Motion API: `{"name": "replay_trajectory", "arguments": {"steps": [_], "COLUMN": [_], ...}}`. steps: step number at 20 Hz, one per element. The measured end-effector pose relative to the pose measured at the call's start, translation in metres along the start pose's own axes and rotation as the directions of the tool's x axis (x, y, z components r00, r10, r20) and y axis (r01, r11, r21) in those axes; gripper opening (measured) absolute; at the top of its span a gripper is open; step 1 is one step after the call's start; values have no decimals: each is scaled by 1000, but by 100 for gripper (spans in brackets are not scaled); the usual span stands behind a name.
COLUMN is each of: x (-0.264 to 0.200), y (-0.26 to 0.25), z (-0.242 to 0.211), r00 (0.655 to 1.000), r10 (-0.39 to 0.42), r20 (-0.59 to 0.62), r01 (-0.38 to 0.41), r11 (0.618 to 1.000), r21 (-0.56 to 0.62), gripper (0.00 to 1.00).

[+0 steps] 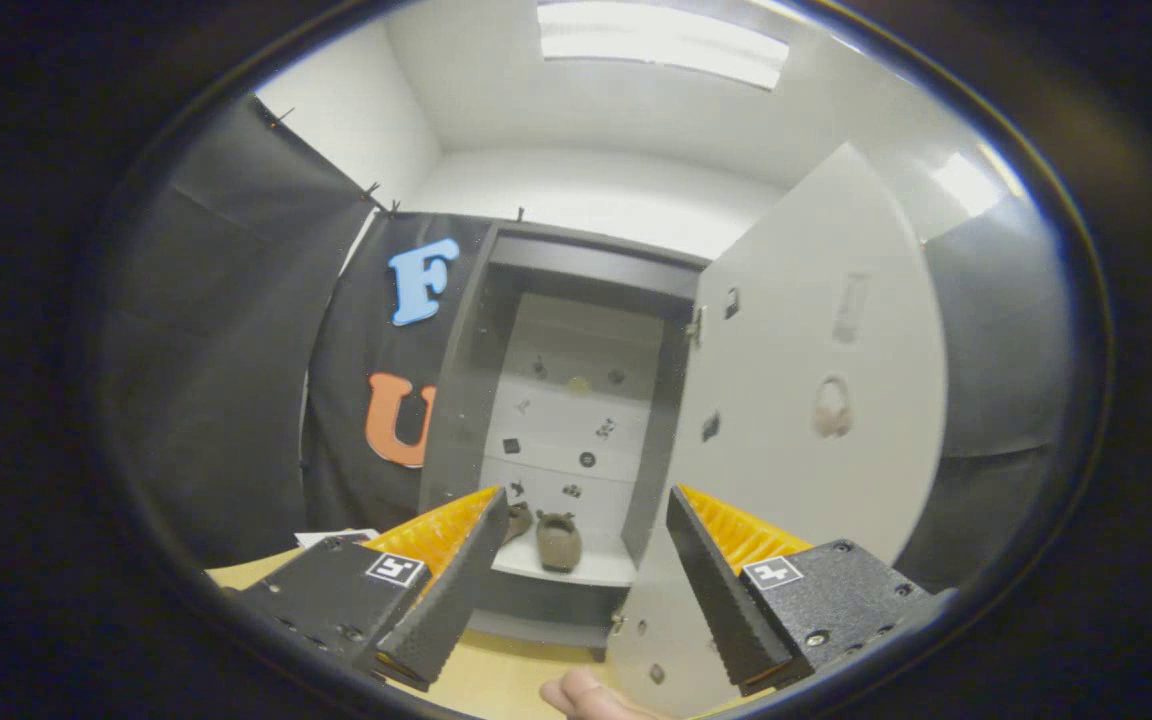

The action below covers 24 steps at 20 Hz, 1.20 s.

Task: Open the shoe cabinet door, grab the shoes and put them into the shoe cabinet, then close the shoe cabinet door.

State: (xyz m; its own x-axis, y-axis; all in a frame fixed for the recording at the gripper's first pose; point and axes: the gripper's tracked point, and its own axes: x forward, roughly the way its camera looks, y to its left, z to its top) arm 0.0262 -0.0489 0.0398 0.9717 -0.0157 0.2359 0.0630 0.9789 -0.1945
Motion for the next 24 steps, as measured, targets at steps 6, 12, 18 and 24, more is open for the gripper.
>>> {"name": "replay_trajectory", "arguments": {"steps": [6,12,18,24], "x": [-79,-124,-110,-50], "y": [-89,-171,-218,-228], "z": [38,26,-27,-111], "r00": [995,980,980,975], "r10": [-66,-168,-199,-120], "r20": [72,108,6,-188], "r01": [62,164,198,148], "r11": [997,985,978,979], "r21": [56,46,60,140], "gripper": [100,100,100,100]}}
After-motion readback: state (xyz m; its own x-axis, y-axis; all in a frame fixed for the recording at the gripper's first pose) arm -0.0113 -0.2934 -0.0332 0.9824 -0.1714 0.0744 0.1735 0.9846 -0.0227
